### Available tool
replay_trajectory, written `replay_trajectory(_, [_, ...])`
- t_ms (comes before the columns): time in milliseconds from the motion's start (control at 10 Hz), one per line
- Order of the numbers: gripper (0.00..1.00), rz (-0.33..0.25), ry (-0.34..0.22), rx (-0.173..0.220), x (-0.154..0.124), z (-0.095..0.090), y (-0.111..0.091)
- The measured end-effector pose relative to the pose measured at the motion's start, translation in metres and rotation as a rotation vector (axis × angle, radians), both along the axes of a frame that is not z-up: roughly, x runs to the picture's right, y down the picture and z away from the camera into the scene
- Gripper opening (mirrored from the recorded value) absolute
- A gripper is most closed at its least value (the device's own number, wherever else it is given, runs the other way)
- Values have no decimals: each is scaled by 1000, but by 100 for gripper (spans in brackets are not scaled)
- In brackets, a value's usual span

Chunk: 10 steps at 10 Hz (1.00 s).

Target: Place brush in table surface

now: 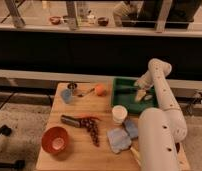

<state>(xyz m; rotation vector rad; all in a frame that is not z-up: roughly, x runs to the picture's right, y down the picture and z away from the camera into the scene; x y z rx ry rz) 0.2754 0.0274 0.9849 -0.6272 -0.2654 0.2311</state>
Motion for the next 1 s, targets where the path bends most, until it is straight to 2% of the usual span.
replay_trajectory(300, [79,2,2,-8,1,4,4])
replay_trajectory(400, [75,3,2,-9,2,5,5])
replay_trajectory(1000, [16,7,-6,-9,5,7,6])
